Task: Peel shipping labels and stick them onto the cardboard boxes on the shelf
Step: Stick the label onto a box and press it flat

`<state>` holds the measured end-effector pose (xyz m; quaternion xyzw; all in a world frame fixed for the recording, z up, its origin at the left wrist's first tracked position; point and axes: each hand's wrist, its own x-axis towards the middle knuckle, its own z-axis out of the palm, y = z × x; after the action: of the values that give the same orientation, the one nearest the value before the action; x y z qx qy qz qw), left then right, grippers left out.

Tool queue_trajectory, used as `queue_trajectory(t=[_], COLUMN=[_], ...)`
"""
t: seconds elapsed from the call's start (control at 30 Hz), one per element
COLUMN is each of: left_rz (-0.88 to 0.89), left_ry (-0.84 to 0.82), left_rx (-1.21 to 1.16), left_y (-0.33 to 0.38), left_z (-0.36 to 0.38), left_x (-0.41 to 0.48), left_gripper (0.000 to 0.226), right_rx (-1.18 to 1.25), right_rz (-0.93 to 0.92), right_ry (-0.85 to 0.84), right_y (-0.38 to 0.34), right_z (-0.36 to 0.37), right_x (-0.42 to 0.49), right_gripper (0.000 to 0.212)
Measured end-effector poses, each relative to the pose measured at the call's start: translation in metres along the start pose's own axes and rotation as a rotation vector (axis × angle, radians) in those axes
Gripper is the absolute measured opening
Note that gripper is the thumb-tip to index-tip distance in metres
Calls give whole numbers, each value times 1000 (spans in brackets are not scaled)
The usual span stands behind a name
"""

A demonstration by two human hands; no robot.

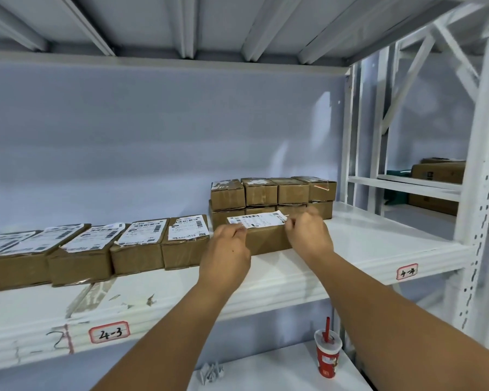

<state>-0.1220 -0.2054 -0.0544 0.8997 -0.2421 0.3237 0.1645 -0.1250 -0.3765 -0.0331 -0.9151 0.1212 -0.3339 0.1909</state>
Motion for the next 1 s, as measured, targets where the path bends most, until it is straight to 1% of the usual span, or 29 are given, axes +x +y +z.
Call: queue_trajectory(t=[0.1, 0.17, 0.23, 0.3, 0.33, 0.37, 0.43, 0.47, 0.5, 0.53, 0.6, 0.67, 0.8, 0.83, 0.9, 0.93, 1.0], left_rz=[-26, -49, -47, -10, 16, 37, 52, 50, 45, 41, 27, -7, -82, -94, -119, -142, -209], left_ry=[-36, -92, -138, -143, -132, -116, -87, -78, -71, -67, -63, -44, 21, 28, 31, 19, -19], left_rx=[93, 133, 126, 86, 73, 66, 68, 73, 81, 93, 121, 140, 175, 181, 202, 217, 237], left_y=[1, 3, 3, 4, 4, 4, 4, 4, 3, 3, 2, 2, 4, 5, 6, 6, 7], left_z=[-2, -3, -4, -3, -2, -2, -2, -1, -1, 0, 0, -1, -3, -4, -4, -5, -6], left_x=[-1, -1, 0, 1, 1, 0, -1, -1, -2, -2, -2, -1, -1, -2, -4, -5, -5], left_gripper=[47, 52, 57, 58, 56, 55, 52, 52, 52, 52, 49, 48, 42, 41, 42, 43, 48], right_rx=[25, 20, 45, 200, 329, 463, 616, 617, 602, 597, 638, 691, 758, 732, 616, 558, 519], right_rz=[-29, -16, -8, 10, 62, 140, 273, 290, 295, 300, 316, 320, 301, 281, 223, 189, 134], right_ry=[55, 138, 207, 184, 167, 191, 291, 286, 234, 149, 35, 49, 35, 21, -41, -93, -195], right_y=[1, 0, -3, -8, -10, -10, -9, -7, -5, -2, 5, 7, 3, 3, 3, 3, 2], right_z=[2, 1, -1, -2, -2, -1, 0, 2, 4, 8, 14, 17, 18, 19, 20, 21, 20], right_x=[-3, -6, -10, -12, -12, -10, -2, 2, 6, 9, 11, 11, 9, 9, 9, 9, 8], right_gripper=[32, 32, 32, 39, 43, 44, 39, 31, 19, 17, 35, 39, 28, 28, 35, 40, 46])
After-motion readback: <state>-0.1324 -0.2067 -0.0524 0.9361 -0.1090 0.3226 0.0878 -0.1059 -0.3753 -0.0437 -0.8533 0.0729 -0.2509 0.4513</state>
